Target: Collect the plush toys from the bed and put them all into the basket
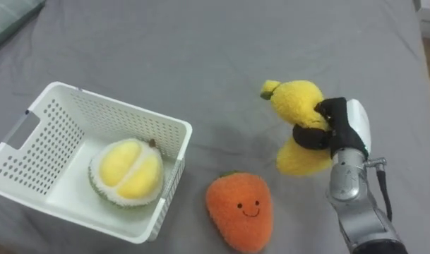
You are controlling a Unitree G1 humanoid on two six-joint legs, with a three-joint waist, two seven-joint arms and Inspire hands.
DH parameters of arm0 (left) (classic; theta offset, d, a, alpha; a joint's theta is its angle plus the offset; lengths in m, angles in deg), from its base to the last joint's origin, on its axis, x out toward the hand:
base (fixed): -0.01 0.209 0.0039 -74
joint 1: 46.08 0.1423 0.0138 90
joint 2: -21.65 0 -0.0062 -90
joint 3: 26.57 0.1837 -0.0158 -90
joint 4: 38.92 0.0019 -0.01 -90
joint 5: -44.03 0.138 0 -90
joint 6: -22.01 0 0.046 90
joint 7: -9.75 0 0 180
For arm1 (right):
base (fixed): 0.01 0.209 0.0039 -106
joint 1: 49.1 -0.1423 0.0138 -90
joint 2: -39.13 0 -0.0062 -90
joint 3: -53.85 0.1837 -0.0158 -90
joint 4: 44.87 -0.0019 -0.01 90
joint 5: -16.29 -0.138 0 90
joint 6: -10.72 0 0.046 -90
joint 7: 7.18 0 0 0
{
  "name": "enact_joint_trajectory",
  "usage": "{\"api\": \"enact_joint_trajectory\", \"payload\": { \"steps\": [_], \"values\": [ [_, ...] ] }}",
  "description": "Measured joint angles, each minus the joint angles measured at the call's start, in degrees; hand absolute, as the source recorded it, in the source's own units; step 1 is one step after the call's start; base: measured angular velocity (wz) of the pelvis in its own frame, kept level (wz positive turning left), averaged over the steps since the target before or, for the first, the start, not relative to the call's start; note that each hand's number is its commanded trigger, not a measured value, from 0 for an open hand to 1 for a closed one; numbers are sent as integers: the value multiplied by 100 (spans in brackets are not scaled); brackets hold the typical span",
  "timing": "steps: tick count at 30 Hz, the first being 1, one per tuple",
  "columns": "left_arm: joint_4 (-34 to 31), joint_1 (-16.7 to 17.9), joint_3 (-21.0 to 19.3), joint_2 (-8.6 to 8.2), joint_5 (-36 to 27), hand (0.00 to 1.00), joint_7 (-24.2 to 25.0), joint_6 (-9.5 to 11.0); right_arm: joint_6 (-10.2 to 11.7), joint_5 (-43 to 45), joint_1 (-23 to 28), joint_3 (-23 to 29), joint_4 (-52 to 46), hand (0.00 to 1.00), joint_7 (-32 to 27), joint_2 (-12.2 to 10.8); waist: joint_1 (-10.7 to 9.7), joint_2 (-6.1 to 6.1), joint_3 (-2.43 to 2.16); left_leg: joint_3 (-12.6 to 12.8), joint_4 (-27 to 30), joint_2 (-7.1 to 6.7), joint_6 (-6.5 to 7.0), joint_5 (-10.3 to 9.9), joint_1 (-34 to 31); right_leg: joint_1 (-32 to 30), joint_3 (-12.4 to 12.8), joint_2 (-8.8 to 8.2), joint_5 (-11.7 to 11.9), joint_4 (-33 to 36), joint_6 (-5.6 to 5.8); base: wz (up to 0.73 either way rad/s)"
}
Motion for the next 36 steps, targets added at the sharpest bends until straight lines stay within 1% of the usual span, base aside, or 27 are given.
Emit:
{"api": "enact_joint_trajectory", "payload": {
  "steps": [2,5,8,11,14,16,18,20,21,22,26,28,29,31,33,35,36],
  "values": [
    [-141,112,-48,-12,63,0,-1,-4,1,-5,8,0,-255,100,44,0,-3,22,-13,1,7,1,-2,2,27,28,1,2,0,-1,0,-2],
    [-263,226,-108,-31,73,0,-5,-4,1,-23,175,26,-784,100,81,0,15,55,-33,-1,1,4,-5,0,105,109,-2,7,-3,-2,3,0],
    [-290,336,-140,-36,63,0,-18,-4,4,-50,191,28,-1089,100,97,-54,-1,76,-34,-1,-7,4,-8,-2,213,219,1,8,-5,-12,6,0],
    [-262,365,-206,-45,115,0,-25,-4,4,-41,190,34,-1356,100,125,-138,4,66,-37,-24,-6,-1,-9,-3,254,286,-16,8,-5,-36,6,2],
    [-254,428,-239,-52,232,0,-21,-5,-31,-45,190,36,-1733,100,324,-152,15,54,-32,-34,-6,-4,-13,-6,303,356,-35,9,-5,-75,7,1],
    [-253,447,-305,-67,293,0,-11,-23,-48,-45,189,40,-2037,100,462,-152,22,34,-21,-45,-5,-2,-15,-6,307,367,-42,14,-5,-82,7,0],
    [-215,461,-399,-123,288,0,-16,-49,-75,-26,189,38,-2307,100,578,-163,40,12,-5,-68,-10,-4,-19,-12,379,448,-62,16,-5,-92,7,5],
    [-214,478,-399,-148,350,0,-16,-56,-103,3,189,39,-2476,100,606,-170,49,-15,-3,-104,-10,-9,-19,-16,387,470,-87,15,-5,-90,7,8],
    [-214,477,-402,-156,433,0,-16,-57,-116,6,189,35,-2599,100,612,-172,103,-39,14,-110,-11,-10,-20,-16,379,461,-76,16,-5,-90,7,0],
    [-212,477,-403,-163,473,0,-16,-63,-116,4,189,35,-2645,100,616,-172,129,-47,18,-110,-10,-10,-22,-18,378,454,-65,18,-5,-90,7,-4],
    [-157,419,-403,-210,711,0,-16,-142,-126,29,155,-32,-2775,100,691,-172,290,-71,20,-120,-17,-11,-23,-25,373,441,-56,22,-5,-91,7,0],
    [-145,417,-404,-222,826,0,-16,-172,-179,35,155,-70,-2820,100,774,-190,353,-72,20,-148,-19,-12,-25,-25,366,444,-86,23,-5,-92,7,6],
    [-135,417,-405,-221,923,0,-16,-187,-250,87,155,-72,-2864,100,822,-238,371,-77,17,-164,-18,-12,-26,-24,360,445,-88,25,-5,-92,7,9],
    [-117,409,-406,-220,1101,0,-16,-270,-319,342,135,-78,-2904,100,879,-383,435,-84,12,-178,-17,-11,-26,-24,357,446,-88,29,-5,-91,7,5],
    [-41,367,-410,-222,1209,0,-6,-383,-426,543,94,-87,-2968,100,955,-550,487,-84,12,-186,-17,-11,-26,-25,356,447,-87,29,-6,-91,8,0],
    [-36,367,-429,-222,1258,0,-1,-428,-486,585,53,-89,-3002,100,991,-616,511,-90,11,-190,-17,-14,-26,-25,355,449,-77,27,-6,-91,8,0],
    [-35,368,-504,-232,1318,0,4,-457,-492,581,34,-90,-3017,100,991,-638,541,-98,7,-194,-15,-15,-25,-25,353,452,-69,27,-6,-90,8,0]
  ]
}}
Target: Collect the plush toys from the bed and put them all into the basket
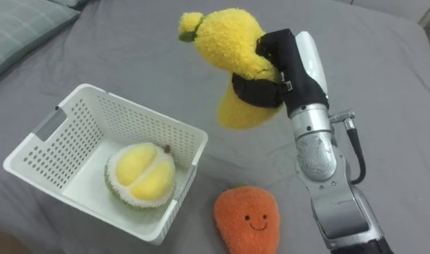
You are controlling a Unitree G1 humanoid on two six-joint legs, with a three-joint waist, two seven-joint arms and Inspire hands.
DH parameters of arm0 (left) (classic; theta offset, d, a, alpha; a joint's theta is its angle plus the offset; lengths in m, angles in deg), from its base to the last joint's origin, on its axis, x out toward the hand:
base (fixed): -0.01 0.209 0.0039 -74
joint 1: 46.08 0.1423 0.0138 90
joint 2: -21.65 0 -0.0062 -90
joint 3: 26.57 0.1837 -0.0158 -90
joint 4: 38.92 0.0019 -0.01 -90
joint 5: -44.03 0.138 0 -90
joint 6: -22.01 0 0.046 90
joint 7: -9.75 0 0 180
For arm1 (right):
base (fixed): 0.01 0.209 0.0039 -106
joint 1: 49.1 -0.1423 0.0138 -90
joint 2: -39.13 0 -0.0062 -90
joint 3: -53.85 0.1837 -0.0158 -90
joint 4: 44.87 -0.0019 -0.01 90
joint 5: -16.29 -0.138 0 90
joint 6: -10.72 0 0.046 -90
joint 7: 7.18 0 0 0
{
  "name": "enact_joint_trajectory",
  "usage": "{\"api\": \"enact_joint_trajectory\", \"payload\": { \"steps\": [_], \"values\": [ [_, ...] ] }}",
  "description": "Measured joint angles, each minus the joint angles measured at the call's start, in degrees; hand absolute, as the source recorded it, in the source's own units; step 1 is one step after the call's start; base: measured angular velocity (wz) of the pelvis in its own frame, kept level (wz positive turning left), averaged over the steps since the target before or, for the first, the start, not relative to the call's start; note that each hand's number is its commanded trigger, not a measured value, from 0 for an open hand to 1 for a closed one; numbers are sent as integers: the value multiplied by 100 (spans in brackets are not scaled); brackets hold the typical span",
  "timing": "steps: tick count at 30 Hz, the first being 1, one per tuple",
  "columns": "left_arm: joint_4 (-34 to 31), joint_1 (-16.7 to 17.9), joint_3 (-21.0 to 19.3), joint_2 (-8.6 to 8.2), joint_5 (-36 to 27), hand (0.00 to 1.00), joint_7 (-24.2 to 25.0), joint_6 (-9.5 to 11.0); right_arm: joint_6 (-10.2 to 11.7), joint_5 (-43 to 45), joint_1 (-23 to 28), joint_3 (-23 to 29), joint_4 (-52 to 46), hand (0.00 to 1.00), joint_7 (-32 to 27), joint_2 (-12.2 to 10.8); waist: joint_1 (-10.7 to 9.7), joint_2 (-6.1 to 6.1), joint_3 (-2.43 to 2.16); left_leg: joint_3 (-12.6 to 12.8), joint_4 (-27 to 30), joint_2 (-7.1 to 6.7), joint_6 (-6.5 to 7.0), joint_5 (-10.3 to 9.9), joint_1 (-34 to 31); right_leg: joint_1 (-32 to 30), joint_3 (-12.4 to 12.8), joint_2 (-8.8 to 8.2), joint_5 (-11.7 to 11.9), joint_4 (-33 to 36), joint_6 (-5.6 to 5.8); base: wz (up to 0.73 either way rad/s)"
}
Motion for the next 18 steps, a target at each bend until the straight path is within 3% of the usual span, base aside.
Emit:
{"api": "enact_joint_trajectory", "payload": {
  "steps": [13,18],
  "values": [
    [16,2,-153,-35,33,0,-5,-160,-255,20,-727,-421,-11,100,254,-202,242,-57,29,-214,55,-32,-9,-6,-6,114,-117,-8,-14,3,20,9],
    [15,9,-150,-68,34,0,-43,-204,-361,377,-837,-488,-12,100,396,-402,334,-54,30,-405,198,-90,-3,-8,-146,95,-278,-45,-40,4,60,21]
  ]
}}
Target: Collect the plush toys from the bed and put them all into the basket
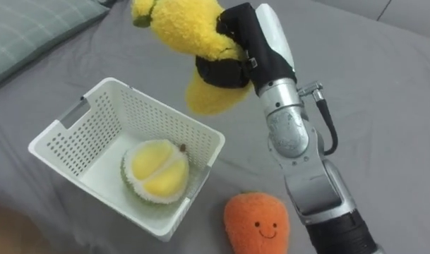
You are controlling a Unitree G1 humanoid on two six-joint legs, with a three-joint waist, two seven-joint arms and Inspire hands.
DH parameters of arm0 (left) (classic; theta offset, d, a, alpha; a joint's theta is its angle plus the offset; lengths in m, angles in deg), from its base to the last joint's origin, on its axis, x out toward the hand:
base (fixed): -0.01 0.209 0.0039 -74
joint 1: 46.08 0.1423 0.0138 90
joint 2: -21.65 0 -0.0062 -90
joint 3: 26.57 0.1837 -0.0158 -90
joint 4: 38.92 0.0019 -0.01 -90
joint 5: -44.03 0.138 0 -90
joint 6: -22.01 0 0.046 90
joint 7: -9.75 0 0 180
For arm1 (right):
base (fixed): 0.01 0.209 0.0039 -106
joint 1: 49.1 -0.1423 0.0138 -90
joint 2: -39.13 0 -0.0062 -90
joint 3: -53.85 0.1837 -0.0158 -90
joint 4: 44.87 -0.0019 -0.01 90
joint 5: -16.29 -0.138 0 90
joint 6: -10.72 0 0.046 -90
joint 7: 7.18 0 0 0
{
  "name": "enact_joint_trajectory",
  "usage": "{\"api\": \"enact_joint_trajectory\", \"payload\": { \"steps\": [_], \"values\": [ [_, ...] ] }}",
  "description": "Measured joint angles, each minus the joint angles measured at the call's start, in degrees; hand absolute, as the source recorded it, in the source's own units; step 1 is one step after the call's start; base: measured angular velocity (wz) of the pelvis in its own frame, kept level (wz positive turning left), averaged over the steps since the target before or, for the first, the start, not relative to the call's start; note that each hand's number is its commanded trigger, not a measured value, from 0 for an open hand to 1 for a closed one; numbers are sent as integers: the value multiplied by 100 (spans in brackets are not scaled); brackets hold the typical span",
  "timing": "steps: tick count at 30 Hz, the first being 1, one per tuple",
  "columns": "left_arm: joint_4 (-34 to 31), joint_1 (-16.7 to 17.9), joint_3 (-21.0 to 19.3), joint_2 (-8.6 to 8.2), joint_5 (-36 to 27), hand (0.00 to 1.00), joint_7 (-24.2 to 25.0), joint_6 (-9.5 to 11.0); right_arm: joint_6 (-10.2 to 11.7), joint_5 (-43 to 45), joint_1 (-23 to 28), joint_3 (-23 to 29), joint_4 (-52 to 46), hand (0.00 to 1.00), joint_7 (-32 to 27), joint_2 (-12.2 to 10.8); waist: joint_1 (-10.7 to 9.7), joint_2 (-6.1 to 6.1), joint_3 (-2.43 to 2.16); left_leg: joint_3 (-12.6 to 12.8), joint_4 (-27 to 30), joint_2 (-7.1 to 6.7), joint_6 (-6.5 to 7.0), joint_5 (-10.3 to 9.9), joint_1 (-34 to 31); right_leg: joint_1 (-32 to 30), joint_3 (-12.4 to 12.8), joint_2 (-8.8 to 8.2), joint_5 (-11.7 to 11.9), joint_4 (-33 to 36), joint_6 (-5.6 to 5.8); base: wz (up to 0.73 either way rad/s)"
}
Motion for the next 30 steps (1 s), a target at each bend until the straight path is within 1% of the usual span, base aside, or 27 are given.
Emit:
{"api": "enact_joint_trajectory", "payload": {
  "steps": [4,6,7,9,11,13,14,15,16,17,18,19,23,27,30],
  "values": [
    [6,8,-16,-16,19,0,-7,-90,-57,100,-52,-147,-1,100,137,-90,147,0,1,-27,17,-10,3,-2,-25,-8,-17,-4,-2,-3,3,4],
    [93,-13,-18,-20,215,0,30,-97,-103,120,-70,-218,0,100,229,-197,267,-3,0,-45,17,-13,3,-2,-25,6,-154,-12,-3,-5,5,5],
    [102,-7,-18,-21,241,0,39,-107,-110,119,-70,-246,2,100,238,-214,277,-3,0,-52,18,-14,3,-2,-24,13,-164,-14,-4,-5,5,7],
    [136,12,-52,-23,375,0,124,-141,-145,93,-73,-405,9,100,301,-218,376,-17,5,-59,20,-16,3,-2,-25,19,-172,-15,-7,-5,10,2],
    [140,10,-83,-37,460,0,165,-162,-147,92,-73,-483,13,100,385,-218,432,-27,8,-67,20,-18,3,-2,-32,16,-171,-15,-8,-5,12,2],
    [131,11,-106,-42,519,0,193,-171,-147,93,-73,-556,14,100,468,-220,458,-56,4,-96,-5,-22,2,-3,-42,15,-172,-16,-11,-4,16,6],
    [121,12,-139,-46,520,0,238,-173,-147,93,-73,-606,22,84,518,-221,472,-71,8,-112,-6,-23,2,-3,-49,12,-159,-15,-12,-5,18,6],
    [77,14,-140,-52,519,0,275,-180,-147,120,-74,-642,34,60,555,-220,514,-95,11,-118,-7,-23,1,-3,-67,0,-155,-13,-13,-4,18,4],
    [49,12,-140,-57,519,0,278,-180,-148,124,-73,-650,45,51,563,-220,529,-108,17,-119,-6,-23,1,-3,-75,-7,-154,-13,-13,-5,18,7],
    [-40,19,-141,-64,519,0,279,-182,-148,180,-73,-668,80,31,577,-220,542,-126,22,-160,3,-30,0,-2,-107,-8,-161,-11,-13,-6,19,15],
    [-106,9,-141,-63,516,0,278,-176,-148,256,-74,-670,139,0,581,-222,547,-153,12,-210,19,-40,-2,0,-120,-7,-162,-11,-13,-5,19,17],
    [-122,2,-141,-63,515,0,277,-169,-148,281,-76,-670,176,0,581,-224,565,-160,10,-215,20,-40,-3,0,-121,-7,-157,-11,-13,-6,19,12],
    [-115,10,-140,-63,512,0,262,-170,-161,350,-76,-742,346,0,558,-250,606,-208,40,-254,31,-58,-1,2,-133,-1,-172,-16,-17,-8,25,4],
    [-80,18,-141,-67,508,0,260,-184,-228,369,-103,-867,712,0,516,-255,618,-236,43,-262,36,-66,1,1,-134,-1,-143,-20,-17,-7,25,0],
    [-78,24,-193,-66,510,0,255,-192,-322,408,-103,-866,784,0,519,-242,637,-231,47,-263,37,-69,3,-1,-143,-9,-136,-23,-17,-8,25,0]
  ]
}}
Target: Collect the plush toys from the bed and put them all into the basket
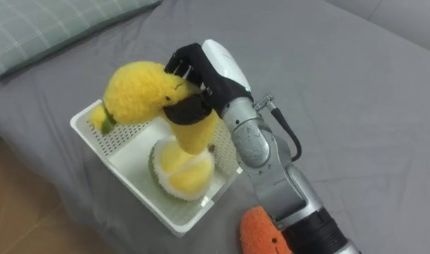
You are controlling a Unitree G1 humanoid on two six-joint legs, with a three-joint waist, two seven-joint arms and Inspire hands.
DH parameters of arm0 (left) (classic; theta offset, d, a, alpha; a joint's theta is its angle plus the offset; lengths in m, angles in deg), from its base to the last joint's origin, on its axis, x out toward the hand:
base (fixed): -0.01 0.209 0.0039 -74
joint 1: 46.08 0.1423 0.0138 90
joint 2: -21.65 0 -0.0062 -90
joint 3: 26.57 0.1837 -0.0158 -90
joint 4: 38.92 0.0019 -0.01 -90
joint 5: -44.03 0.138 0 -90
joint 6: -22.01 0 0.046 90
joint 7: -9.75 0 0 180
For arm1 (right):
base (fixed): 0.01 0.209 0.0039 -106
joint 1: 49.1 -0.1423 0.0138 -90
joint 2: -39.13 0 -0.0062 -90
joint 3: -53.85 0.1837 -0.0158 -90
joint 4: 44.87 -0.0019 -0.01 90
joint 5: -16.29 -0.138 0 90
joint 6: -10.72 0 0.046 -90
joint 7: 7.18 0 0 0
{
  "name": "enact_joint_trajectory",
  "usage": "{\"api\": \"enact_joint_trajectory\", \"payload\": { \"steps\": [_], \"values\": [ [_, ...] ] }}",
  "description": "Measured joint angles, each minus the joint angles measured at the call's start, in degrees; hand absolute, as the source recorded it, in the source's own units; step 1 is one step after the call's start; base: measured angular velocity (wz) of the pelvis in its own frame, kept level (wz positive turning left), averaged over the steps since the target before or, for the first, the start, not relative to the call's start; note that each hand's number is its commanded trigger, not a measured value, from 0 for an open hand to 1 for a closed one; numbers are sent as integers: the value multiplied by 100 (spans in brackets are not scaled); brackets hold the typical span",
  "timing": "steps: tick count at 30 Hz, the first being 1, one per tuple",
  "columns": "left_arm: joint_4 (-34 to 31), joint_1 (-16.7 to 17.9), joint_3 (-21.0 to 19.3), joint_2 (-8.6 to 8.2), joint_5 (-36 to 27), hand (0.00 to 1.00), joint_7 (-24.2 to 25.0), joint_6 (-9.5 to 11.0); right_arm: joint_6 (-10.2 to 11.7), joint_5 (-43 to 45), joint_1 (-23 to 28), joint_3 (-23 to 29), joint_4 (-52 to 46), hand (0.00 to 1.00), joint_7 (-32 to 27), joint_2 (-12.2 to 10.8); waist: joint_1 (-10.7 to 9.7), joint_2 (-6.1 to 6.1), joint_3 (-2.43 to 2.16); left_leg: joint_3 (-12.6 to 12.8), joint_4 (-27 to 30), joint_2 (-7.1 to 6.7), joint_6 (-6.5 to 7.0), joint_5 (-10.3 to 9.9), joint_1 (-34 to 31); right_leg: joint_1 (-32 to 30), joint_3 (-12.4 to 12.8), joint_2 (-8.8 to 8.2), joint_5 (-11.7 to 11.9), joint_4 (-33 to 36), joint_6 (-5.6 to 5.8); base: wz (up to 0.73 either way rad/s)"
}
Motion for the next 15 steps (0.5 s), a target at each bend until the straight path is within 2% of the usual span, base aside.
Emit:
{"api": "enact_joint_trajectory", "payload": {
  "steps": [15],
  "values": [
    [-2,-71,-3,2,122,0,58,-23,0,39,-2,26,72,0,-50,16,-4,13,7,-6,-2,-3,1,0,-8,-7,5,-2,-1,-3,1,0]
  ]
}}
